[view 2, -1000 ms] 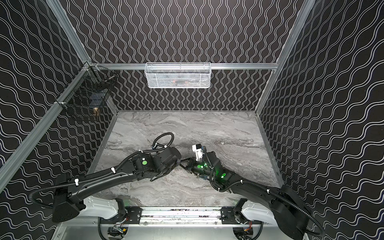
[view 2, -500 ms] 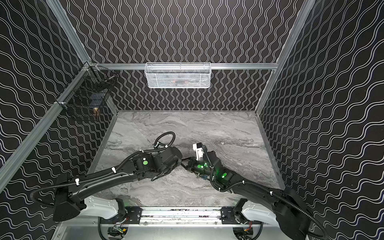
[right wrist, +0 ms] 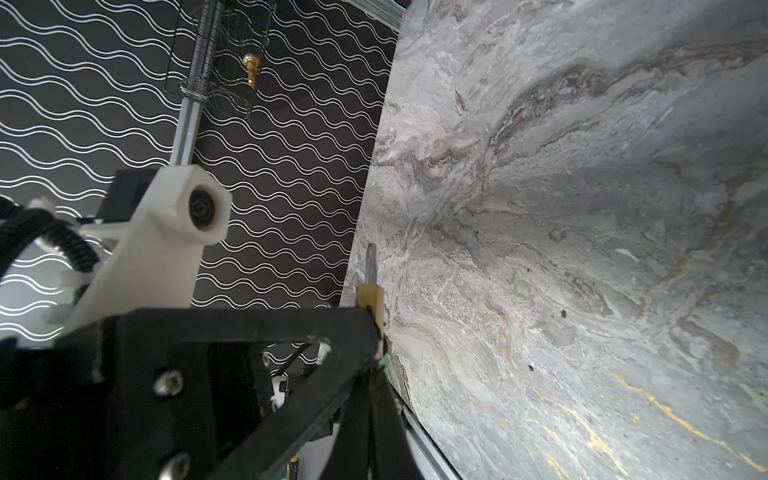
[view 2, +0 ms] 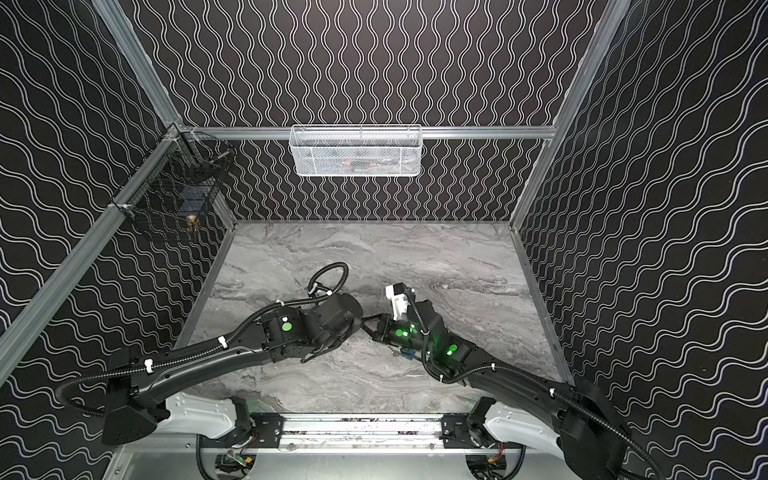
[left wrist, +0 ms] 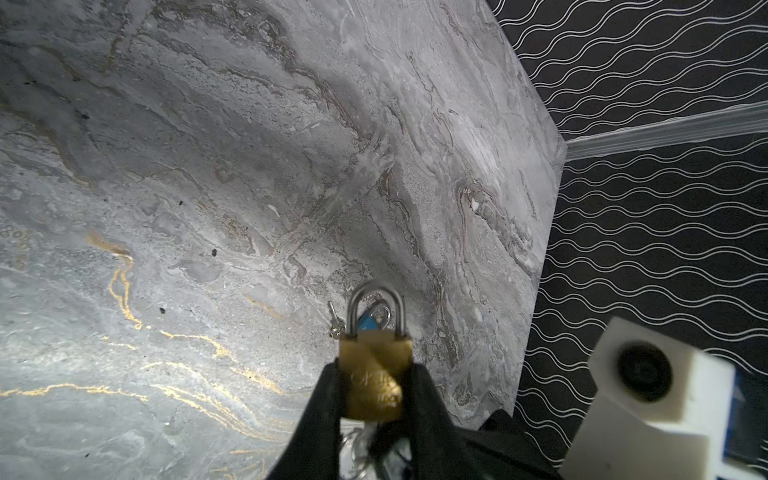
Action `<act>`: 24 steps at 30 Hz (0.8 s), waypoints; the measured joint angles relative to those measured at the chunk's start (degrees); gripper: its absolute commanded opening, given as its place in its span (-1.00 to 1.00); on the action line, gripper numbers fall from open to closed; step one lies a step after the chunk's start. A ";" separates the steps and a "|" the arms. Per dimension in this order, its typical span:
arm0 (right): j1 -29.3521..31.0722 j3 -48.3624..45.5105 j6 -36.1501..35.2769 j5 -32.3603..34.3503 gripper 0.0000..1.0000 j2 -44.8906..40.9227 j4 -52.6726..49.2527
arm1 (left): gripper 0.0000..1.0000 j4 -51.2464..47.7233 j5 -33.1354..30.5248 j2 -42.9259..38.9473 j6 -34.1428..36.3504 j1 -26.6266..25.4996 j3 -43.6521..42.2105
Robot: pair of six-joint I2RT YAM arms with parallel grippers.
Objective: Unlock with the key
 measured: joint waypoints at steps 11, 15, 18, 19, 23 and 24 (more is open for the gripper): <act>0.72 0.20 0.33 -0.09 -0.60 -2.75 -3.28 | -1.00 -0.22 -2.32 0.28 -1.68 0.98 0.31; 0.72 0.28 2.34 -0.09 -0.57 -1.20 -3.15 | -1.00 -0.20 -2.40 0.81 -2.12 0.98 0.28; 0.72 1.01 3.43 -0.02 -0.52 -0.81 -2.99 | -1.00 -0.20 -2.43 0.87 -2.67 0.98 0.28; 0.72 1.22 3.45 0.09 -0.51 -0.74 -2.82 | -1.00 -0.17 -2.45 0.87 -2.75 0.98 0.22; 0.72 1.51 4.33 0.15 -0.52 0.42 -2.58 | -1.00 -0.13 -2.69 0.87 -2.91 1.07 -0.02; 0.72 1.51 4.83 0.15 -0.53 0.79 -2.38 | -1.00 -0.13 -2.69 0.87 -2.93 1.09 -0.02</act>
